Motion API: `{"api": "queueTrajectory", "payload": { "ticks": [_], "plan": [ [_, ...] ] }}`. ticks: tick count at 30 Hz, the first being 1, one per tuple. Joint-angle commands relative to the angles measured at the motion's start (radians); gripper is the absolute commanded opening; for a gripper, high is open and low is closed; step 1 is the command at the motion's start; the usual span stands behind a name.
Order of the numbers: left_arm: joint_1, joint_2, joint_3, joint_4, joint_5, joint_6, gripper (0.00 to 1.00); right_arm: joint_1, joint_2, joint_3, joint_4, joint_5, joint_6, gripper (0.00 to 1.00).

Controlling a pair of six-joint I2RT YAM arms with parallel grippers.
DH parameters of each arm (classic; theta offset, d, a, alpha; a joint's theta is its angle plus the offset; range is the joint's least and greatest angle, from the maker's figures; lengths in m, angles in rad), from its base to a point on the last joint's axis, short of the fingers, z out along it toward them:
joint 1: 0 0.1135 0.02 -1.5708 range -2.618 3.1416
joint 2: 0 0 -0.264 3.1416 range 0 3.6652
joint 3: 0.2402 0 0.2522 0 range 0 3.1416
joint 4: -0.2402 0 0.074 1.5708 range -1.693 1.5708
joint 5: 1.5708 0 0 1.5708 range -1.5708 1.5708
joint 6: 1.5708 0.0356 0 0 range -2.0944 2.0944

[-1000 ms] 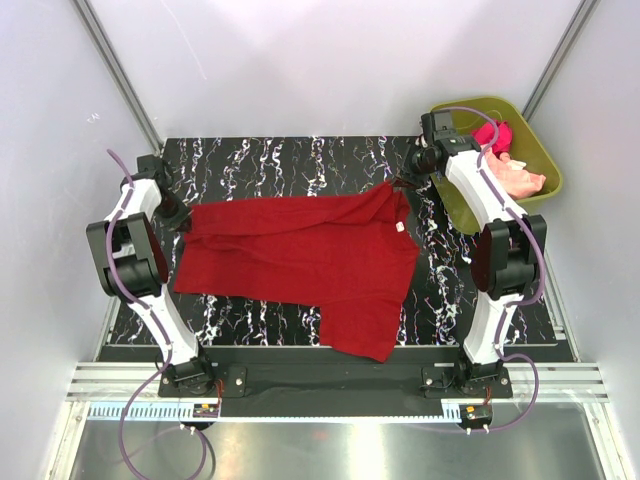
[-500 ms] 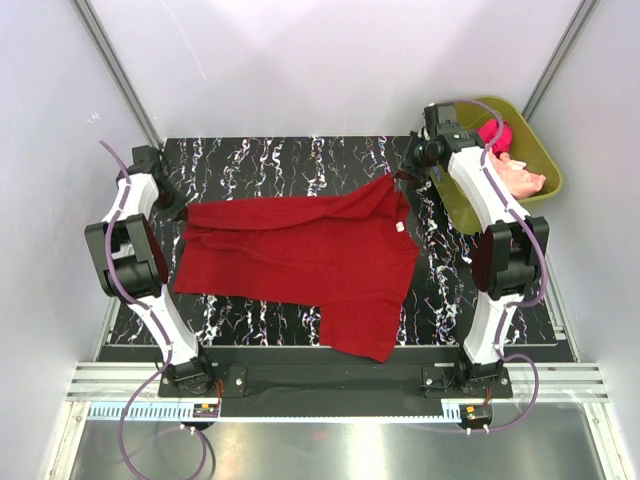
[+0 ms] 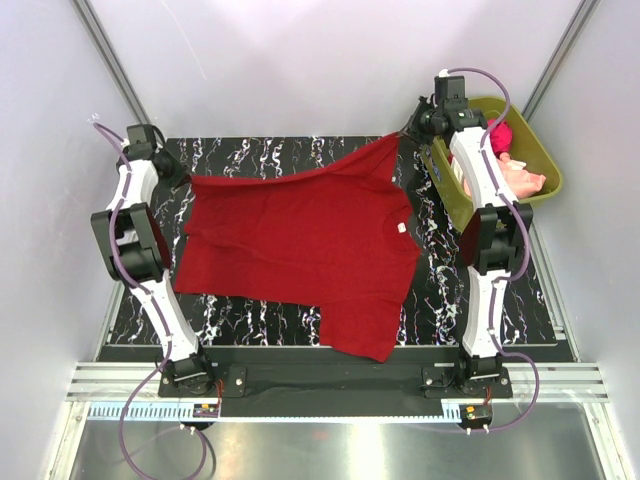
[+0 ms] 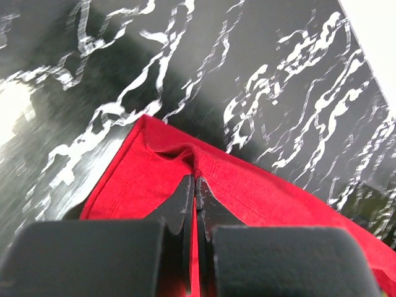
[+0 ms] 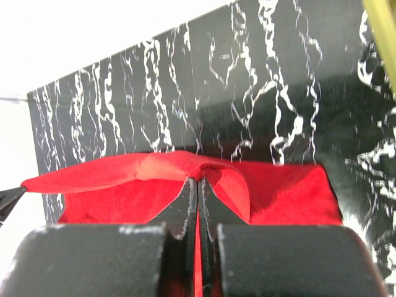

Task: Fold and stack the t-shirts
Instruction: Fold the tshirt

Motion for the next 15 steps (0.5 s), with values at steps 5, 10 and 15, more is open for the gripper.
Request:
{"api": "queueTrajectory", "payload": {
  "ticks": [5,10,15],
  "plan": [
    [0.000,0.077,0.081,0.225,0.148,-0.085,0.00,-0.020,0.083,0.156,0.135,-0.029,0.023,0.00],
    [-0.001,0.107,0.142,0.305,0.174,-0.108,0.00,-0.032,0.131,0.221,0.183,-0.042,0.027,0.00],
    [-0.001,0.171,0.246,0.282,0.202,-0.102,0.00,-0.060,0.172,0.281,0.186,-0.060,0.049,0.00]
  ]
}}
